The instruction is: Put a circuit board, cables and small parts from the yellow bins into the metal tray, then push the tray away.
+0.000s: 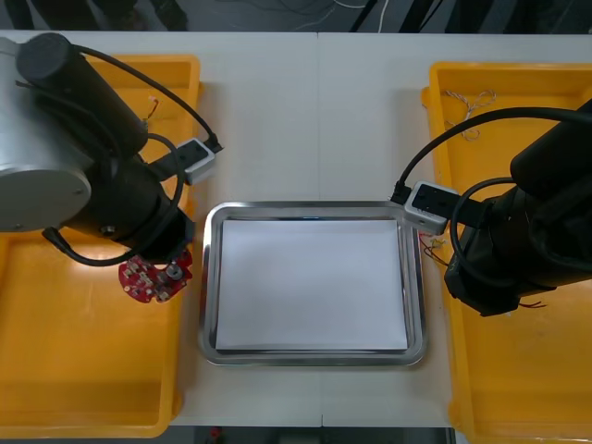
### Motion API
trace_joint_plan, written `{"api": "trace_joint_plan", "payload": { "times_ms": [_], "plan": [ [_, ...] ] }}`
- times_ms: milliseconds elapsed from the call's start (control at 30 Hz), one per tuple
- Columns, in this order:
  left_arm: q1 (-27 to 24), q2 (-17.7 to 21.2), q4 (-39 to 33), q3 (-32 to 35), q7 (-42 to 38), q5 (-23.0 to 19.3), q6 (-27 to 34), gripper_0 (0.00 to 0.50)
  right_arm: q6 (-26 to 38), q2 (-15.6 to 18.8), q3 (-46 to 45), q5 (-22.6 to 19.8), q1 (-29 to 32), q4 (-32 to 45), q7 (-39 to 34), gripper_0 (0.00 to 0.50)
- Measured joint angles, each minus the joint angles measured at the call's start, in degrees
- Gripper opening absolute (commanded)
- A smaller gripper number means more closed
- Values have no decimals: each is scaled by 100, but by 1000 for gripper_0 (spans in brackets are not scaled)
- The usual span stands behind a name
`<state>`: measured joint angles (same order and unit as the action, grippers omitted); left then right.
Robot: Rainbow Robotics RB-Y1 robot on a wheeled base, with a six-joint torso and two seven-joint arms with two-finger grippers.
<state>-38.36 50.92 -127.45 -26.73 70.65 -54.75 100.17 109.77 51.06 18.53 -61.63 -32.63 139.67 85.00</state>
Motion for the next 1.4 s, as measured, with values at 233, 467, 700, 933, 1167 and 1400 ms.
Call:
{"api": "trace_joint_plan", "payload": {
  "times_ms": [233,467,700,933,1167,1400],
  "plan": [
    [-358,-410,-7,-768,-1194,515,-15,0,1,1,0,6,-1,0,0,0],
    [-521,-630,-8,-1691,-1283,1306,-570,0,1,1,0,17,-1,0,0,0],
    [-523,-648,-7,-2722,-2723,2170,-1251,0,2,2,0,27,-2,0,0,0],
    [-523,-658,-2,-3136,-3242,2484,-1320,0,2,2,0,30,-2,0,0,0],
    [-523,-723,280,-3381,-3242,2701,-1591,0,2,2,0,34,-2,0,-1,0],
    [-525,-933,762,-3628,-3242,2976,-1867,0,2,2,0,38,-2,0,-1,0]
  ]
}}
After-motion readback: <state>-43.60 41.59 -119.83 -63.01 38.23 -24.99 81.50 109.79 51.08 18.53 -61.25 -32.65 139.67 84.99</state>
